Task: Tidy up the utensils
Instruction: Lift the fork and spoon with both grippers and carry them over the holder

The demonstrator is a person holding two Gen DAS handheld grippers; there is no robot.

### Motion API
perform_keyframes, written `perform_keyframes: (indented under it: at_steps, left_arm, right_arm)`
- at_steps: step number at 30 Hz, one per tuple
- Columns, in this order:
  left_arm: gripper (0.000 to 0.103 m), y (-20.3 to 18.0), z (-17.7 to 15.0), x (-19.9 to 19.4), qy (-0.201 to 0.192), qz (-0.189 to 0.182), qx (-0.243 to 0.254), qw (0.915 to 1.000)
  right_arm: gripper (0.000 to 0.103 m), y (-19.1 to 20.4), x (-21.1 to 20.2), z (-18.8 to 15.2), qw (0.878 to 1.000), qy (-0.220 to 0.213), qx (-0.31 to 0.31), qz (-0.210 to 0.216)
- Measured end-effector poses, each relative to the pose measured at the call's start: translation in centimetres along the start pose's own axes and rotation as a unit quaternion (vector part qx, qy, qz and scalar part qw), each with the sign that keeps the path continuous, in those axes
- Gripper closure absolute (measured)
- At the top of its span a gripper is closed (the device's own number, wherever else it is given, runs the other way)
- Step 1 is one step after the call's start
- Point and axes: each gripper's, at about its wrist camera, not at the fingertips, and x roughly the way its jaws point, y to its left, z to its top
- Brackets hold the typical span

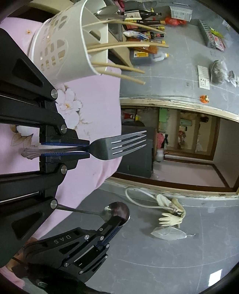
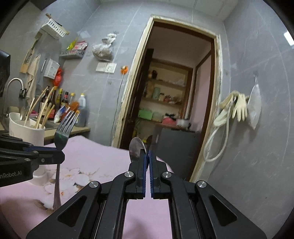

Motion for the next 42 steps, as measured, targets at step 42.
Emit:
perform_keyframes:
  at_steps: [42]
  left_arm:
    - [0.1, 22.3, 7.3, -10.5, -0.131, 0.157, -0.157, 0.9662]
  right_arm:
    - [0.102, 13.4, 3.2, 13.5, 0.985, -0.148, 0.044, 0.081]
